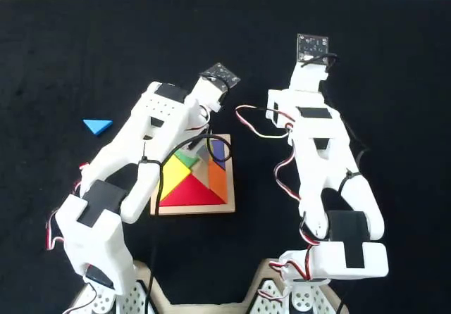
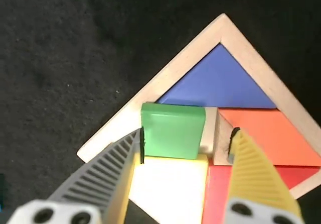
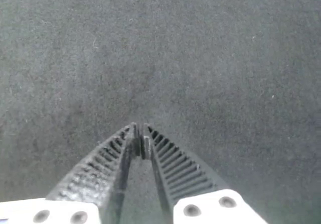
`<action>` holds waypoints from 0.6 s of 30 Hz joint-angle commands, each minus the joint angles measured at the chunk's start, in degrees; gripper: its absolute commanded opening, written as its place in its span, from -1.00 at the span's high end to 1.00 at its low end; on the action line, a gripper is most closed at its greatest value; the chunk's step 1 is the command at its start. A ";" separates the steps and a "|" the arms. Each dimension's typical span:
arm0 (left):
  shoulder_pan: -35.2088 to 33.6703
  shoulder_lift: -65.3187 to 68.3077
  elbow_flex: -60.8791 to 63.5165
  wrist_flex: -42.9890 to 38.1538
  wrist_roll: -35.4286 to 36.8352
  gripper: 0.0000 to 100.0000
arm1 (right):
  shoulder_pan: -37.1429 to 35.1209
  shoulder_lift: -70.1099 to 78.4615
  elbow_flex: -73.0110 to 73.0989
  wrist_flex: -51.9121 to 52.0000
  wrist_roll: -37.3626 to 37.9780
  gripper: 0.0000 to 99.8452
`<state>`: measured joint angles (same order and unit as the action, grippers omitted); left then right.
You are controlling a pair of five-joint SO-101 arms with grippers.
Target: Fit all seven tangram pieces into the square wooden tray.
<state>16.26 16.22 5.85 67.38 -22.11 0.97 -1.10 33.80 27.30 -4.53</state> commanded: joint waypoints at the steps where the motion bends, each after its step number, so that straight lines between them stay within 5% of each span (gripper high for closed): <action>1: -5.85 -1.05 -5.58 0.44 -0.53 0.44 | -0.79 -0.31 -2.15 -1.23 0.70 0.98; 18: -10.07 2.73 0.13 -8.62 -3.78 0.44 | -0.88 -0.31 -2.15 -1.41 0.79 0.98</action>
<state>6.59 19.30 5.41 59.47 -24.31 0.97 -1.10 33.80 27.30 -4.26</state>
